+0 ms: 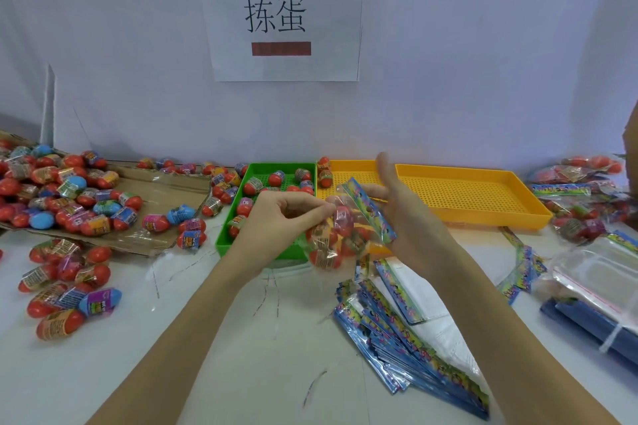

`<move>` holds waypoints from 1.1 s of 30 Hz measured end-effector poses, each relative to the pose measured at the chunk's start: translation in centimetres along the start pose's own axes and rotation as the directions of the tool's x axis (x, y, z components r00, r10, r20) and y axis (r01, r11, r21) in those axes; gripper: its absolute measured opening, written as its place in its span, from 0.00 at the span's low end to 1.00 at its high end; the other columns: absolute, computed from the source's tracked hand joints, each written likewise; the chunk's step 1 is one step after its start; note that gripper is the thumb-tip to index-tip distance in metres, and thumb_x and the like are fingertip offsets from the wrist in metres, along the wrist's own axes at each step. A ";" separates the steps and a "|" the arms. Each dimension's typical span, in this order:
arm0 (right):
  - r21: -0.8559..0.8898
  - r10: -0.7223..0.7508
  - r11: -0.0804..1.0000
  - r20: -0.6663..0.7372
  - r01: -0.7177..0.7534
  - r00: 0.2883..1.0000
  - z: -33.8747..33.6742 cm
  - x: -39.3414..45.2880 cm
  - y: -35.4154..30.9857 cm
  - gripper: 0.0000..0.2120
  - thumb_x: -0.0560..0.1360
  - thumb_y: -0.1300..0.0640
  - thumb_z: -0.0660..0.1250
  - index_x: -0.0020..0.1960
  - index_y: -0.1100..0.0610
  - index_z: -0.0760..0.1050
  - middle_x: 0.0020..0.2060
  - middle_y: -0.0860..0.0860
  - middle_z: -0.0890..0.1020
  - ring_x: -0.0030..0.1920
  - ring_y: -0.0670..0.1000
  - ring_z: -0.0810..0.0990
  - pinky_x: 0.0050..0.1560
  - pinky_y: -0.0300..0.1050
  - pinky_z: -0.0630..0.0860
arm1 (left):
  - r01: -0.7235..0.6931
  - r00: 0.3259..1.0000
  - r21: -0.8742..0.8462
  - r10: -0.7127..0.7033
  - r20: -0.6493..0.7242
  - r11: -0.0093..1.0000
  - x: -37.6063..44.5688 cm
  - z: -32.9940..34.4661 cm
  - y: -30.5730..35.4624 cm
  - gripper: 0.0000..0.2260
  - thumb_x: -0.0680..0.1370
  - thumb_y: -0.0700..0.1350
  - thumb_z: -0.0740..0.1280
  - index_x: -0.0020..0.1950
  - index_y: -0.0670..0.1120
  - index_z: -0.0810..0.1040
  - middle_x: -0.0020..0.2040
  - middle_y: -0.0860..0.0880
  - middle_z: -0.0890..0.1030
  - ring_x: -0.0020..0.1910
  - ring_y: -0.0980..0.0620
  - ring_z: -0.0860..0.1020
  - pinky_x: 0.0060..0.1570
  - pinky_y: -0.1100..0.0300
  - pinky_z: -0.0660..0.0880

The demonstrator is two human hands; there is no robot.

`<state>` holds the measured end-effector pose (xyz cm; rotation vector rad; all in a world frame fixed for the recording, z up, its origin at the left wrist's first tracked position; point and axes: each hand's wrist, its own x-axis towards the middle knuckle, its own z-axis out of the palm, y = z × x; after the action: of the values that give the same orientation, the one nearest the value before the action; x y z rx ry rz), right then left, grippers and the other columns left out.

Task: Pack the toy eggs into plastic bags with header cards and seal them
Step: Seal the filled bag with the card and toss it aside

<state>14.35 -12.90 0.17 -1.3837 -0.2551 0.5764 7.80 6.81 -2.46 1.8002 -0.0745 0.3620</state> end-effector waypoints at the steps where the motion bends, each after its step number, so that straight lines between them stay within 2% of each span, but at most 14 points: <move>1: -0.141 -0.067 0.988 -0.032 0.062 0.997 -0.1 0.1 0.3 0.28 0.71 0.34 0.72 0.61 0.54 0.83 0.57 0.53 0.87 0.60 0.56 0.84 0.58 0.57 0.83 | -0.006 1.000 0.012 0.006 -0.001 1.000 0.0 0.1 0.0 0.07 0.74 0.50 0.77 0.50 0.49 0.89 0.43 0.49 0.88 0.44 0.51 0.87 0.47 0.63 0.82; 3: -0.247 -0.221 0.949 -0.067 0.198 0.973 0.1 0.0 0.7 0.14 0.75 0.47 0.76 0.54 0.55 0.87 0.49 0.53 0.88 0.56 0.57 0.86 0.58 0.54 0.83 | -0.009 1.000 0.022 0.009 -0.016 1.000 -0.1 0.2 -0.1 0.07 0.74 0.49 0.77 0.49 0.47 0.89 0.43 0.49 0.89 0.44 0.52 0.87 0.47 0.65 0.81; 5: -0.172 -0.257 0.957 -0.135 0.233 0.957 0.0 0.2 1.0 0.10 0.75 0.53 0.76 0.52 0.59 0.87 0.46 0.55 0.89 0.52 0.58 0.87 0.55 0.52 0.84 | -0.006 1.000 0.026 0.006 -0.025 1.000 -0.1 0.1 -0.1 0.07 0.76 0.47 0.77 0.50 0.46 0.89 0.43 0.50 0.89 0.46 0.54 0.87 0.47 0.68 0.80; 10: -0.124 -0.309 0.949 -0.196 0.289 0.931 -0.9 0.8 0.9 0.09 0.72 0.51 0.77 0.48 0.55 0.87 0.43 0.51 0.89 0.45 0.50 0.88 0.44 0.42 0.85 | -0.004 0.995 0.032 0.008 -0.100 0.999 0.1 -0.2 0.1 0.03 0.77 0.46 0.76 0.48 0.48 0.89 0.43 0.52 0.89 0.42 0.54 0.86 0.39 0.68 0.78; 12: -0.238 -0.384 0.913 -0.219 0.333 0.897 -1.0 0.7 0.9 0.05 0.74 0.51 0.77 0.47 0.52 0.87 0.40 0.48 0.89 0.43 0.45 0.88 0.41 0.36 0.82 | -0.020 0.992 0.096 0.032 -0.123 0.995 0.1 0.0 0.0 0.03 0.78 0.45 0.75 0.49 0.48 0.88 0.42 0.52 0.88 0.39 0.54 0.85 0.38 0.64 0.79; 13: -0.400 -0.484 0.838 -0.229 0.371 0.845 -1.2 0.8 1.0 0.05 0.76 0.52 0.75 0.47 0.52 0.88 0.37 0.46 0.88 0.41 0.43 0.87 0.39 0.33 0.80 | -0.029 0.989 0.123 0.046 -0.139 0.992 0.1 0.1 -0.1 0.03 0.79 0.45 0.74 0.49 0.47 0.87 0.42 0.51 0.88 0.38 0.53 0.84 0.37 0.62 0.80; 15: -0.736 -0.689 0.553 -0.141 0.391 0.711 -1.6 0.9 1.1 0.08 0.79 0.51 0.72 0.47 0.54 0.88 0.29 0.46 0.84 0.33 0.43 0.81 0.34 0.32 0.73 | -0.036 0.984 0.124 0.057 -0.170 0.992 0.2 0.1 -0.2 0.04 0.80 0.44 0.72 0.51 0.45 0.86 0.42 0.49 0.87 0.38 0.50 0.84 0.37 0.60 0.81; 17: -0.830 -0.758 0.385 -0.034 0.403 0.652 -1.6 0.9 1.3 0.10 0.81 0.52 0.70 0.45 0.56 0.86 0.23 0.43 0.75 0.26 0.43 0.75 0.29 0.32 0.66 | -0.021 0.982 0.086 0.036 -0.184 0.996 0.3 0.0 -0.3 0.05 0.80 0.44 0.72 0.52 0.44 0.86 0.43 0.48 0.87 0.39 0.49 0.85 0.38 0.60 0.81; 23: -0.841 -0.711 0.399 -0.031 0.367 0.703 -1.8 1.0 1.1 0.12 0.82 0.50 0.66 0.48 0.55 0.83 0.24 0.41 0.74 0.25 0.44 0.77 0.26 0.41 0.73 | 0.047 0.997 -0.042 -0.049 -0.067 0.998 0.2 -0.5 -0.2 0.08 0.77 0.42 0.75 0.56 0.46 0.87 0.47 0.48 0.89 0.44 0.49 0.87 0.44 0.63 0.81; 26: -0.844 -0.700 0.411 -0.050 0.345 0.712 -2.3 0.8 0.6 0.12 0.82 0.48 0.66 0.49 0.54 0.83 0.26 0.49 0.79 0.25 0.46 0.78 0.24 0.43 0.72 | 0.016 0.998 -0.060 -0.019 -0.058 0.998 0.1 -0.4 0.0 0.09 0.74 0.43 0.77 0.54 0.46 0.88 0.46 0.48 0.89 0.45 0.49 0.87 0.41 0.65 0.81; 28: -0.759 -0.657 0.536 -0.101 0.369 0.747 -2.2 0.9 0.6 0.14 0.81 0.42 0.65 0.50 0.51 0.82 0.30 0.50 0.82 0.23 0.47 0.79 0.23 0.41 0.71 | -0.015 0.993 -0.104 0.003 -0.120 0.994 0.0 0.1 0.0 0.10 0.72 0.45 0.78 0.52 0.46 0.88 0.46 0.47 0.89 0.45 0.50 0.87 0.39 0.66 0.80; 30: -0.529 -0.442 0.787 -0.124 0.318 0.888 -2.2 0.8 0.2 0.19 0.75 0.34 0.67 0.55 0.47 0.80 0.40 0.48 0.86 0.27 0.48 0.82 0.25 0.41 0.74 | -0.036 0.984 -0.121 0.014 -0.176 0.992 0.1 0.4 -0.1 0.10 0.72 0.44 0.78 0.52 0.46 0.88 0.46 0.48 0.89 0.46 0.50 0.87 0.42 0.66 0.80; 31: -0.445 -0.308 0.862 -0.075 0.244 0.948 -2.4 0.6 0.0 0.21 0.73 0.33 0.69 0.56 0.46 0.80 0.42 0.48 0.87 0.30 0.49 0.82 0.26 0.40 0.74 | -0.039 0.982 -0.122 0.015 -0.189 0.992 0.1 0.5 -0.1 0.09 0.72 0.43 0.78 0.52 0.46 0.88 0.46 0.48 0.89 0.47 0.50 0.87 0.43 0.65 0.81; 33: -0.394 -0.113 0.910 0.069 0.131 0.991 -2.8 0.4 0.0 0.21 0.71 0.38 0.75 0.56 0.51 0.82 0.44 0.53 0.88 0.37 0.51 0.83 0.28 0.38 0.74 | -0.035 0.976 -0.132 0.006 -0.217 0.991 0.2 0.5 -0.1 0.09 0.75 0.42 0.77 0.55 0.45 0.87 0.48 0.48 0.89 0.48 0.50 0.87 0.46 0.63 0.82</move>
<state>16.03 -15.07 -0.36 -1.7350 -0.5142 0.4663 8.08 6.34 -2.61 1.6174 0.0344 0.5529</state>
